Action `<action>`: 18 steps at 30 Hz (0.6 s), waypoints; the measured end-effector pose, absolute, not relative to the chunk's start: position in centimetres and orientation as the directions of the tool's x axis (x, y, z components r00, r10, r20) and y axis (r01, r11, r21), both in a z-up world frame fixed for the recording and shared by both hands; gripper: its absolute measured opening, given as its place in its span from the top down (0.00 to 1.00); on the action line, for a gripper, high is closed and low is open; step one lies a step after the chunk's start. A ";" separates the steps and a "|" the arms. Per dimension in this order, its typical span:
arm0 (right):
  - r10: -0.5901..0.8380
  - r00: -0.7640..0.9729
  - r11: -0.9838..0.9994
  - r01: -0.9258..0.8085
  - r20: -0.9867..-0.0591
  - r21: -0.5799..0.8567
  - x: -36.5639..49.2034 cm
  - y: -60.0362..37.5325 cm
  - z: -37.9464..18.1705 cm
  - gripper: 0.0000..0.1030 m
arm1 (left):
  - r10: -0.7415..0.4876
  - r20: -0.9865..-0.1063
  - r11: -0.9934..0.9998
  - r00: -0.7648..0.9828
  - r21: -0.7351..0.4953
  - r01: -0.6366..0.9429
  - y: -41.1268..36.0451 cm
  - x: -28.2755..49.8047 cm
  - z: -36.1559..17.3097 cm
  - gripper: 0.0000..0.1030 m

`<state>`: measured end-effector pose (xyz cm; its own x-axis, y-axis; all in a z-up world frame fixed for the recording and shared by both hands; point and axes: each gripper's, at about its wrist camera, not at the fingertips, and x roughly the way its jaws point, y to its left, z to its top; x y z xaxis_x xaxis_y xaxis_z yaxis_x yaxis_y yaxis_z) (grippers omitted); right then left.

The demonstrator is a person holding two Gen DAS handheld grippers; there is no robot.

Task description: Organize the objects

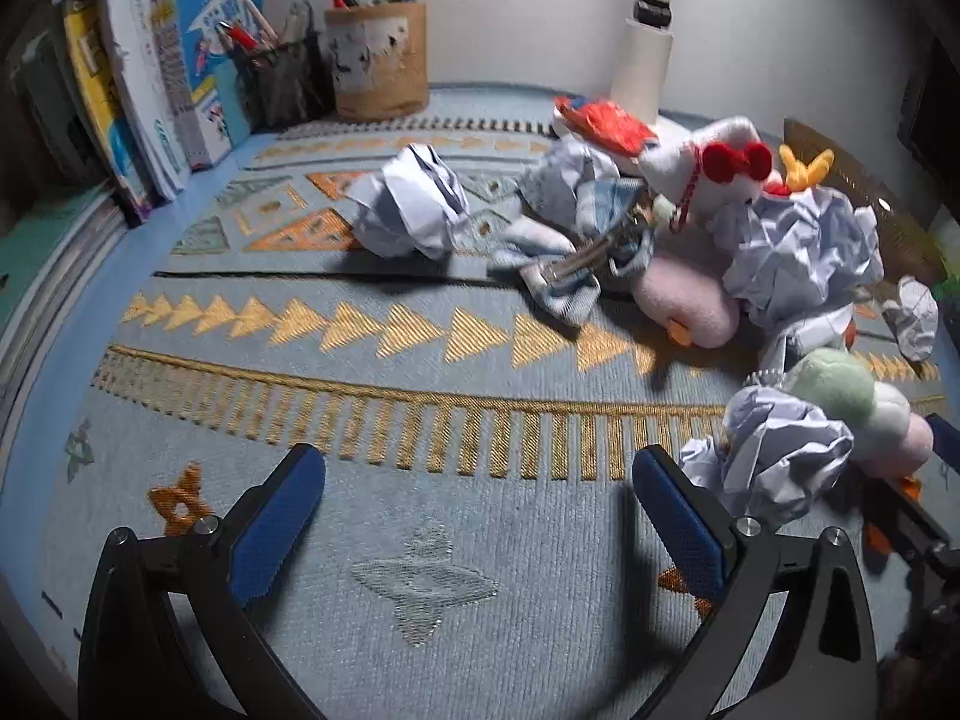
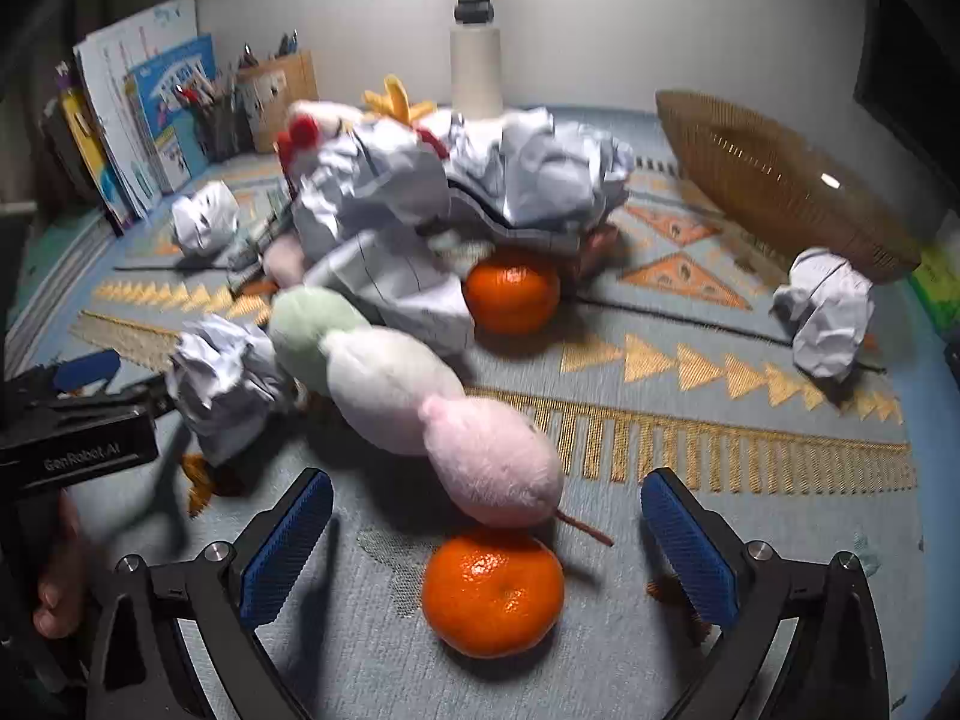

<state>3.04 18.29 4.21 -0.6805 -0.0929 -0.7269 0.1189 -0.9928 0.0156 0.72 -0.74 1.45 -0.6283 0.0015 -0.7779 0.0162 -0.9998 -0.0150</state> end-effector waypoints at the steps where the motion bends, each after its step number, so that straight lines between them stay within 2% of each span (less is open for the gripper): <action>1: -0.104 -0.724 -0.992 0.124 -0.682 0.019 3.8 18.6 5.4 0.00 | -0.016 -0.736 -0.999 -0.677 -0.010 0.035 -0.9 1.5 2.4 0.01; 5: -0.076 -0.829 -0.997 0.074 -0.555 0.026 5.1 19.9 8.4 0.00 | 0.035 -0.624 -0.999 -0.781 -0.048 -0.006 0.0 3.1 5.4 0.01; 7: -0.063 -0.843 -0.998 0.044 -0.534 0.048 4.5 20.4 8.5 0.00 | 0.042 -0.577 -0.999 -0.816 -0.028 -0.032 1.4 3.3 5.7 0.01; 11: -0.070 -0.839 -0.996 0.024 -0.539 0.091 3.6 21.9 6.7 0.00 | 0.055 -0.558 -0.997 -0.828 0.014 -0.076 3.4 3.2 4.6 0.01; 13: -0.100 -0.846 -0.992 0.045 -0.523 0.117 3.8 22.7 6.9 0.00 | 0.087 -0.506 -0.996 -0.858 -0.015 -0.091 2.8 3.9 5.0 0.01; 18: -0.099 -0.813 -0.992 0.036 -0.574 0.121 2.6 22.4 6.0 0.00 | 0.138 -0.571 -0.990 -0.809 -0.100 -0.098 1.7 2.6 4.1 0.01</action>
<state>2.59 22.45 6.02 -0.8127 -0.0994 -0.5741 0.0359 -0.9920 0.1209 2.60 1.73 4.08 -0.8092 0.1379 -0.5711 -0.0981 -0.9901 -0.1000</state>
